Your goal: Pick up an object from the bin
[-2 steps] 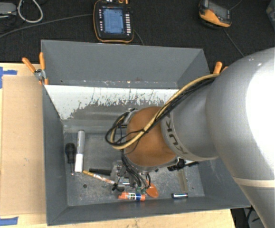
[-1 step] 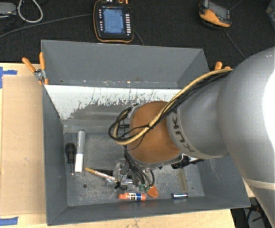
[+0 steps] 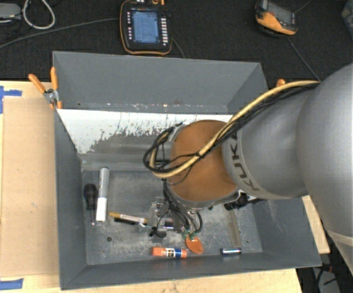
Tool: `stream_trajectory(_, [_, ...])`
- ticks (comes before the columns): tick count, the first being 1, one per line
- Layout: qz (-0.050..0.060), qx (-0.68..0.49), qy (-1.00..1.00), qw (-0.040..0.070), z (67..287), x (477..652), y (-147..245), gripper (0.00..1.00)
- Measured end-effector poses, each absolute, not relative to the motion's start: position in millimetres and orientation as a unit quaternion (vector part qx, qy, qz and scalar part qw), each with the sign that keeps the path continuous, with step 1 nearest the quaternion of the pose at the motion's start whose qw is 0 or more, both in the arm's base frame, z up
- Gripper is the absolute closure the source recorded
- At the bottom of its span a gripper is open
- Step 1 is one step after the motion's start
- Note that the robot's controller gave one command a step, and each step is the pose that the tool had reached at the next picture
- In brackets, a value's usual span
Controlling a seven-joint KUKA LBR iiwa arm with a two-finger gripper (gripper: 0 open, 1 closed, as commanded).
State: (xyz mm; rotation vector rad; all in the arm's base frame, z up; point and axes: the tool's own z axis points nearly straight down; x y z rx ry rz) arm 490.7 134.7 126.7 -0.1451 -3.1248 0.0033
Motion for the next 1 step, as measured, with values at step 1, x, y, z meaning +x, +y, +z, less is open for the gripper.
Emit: stream_trajectory(1, [0.002,-0.047,-0.999,0.009,148.2,489.4,134.1,1.0])
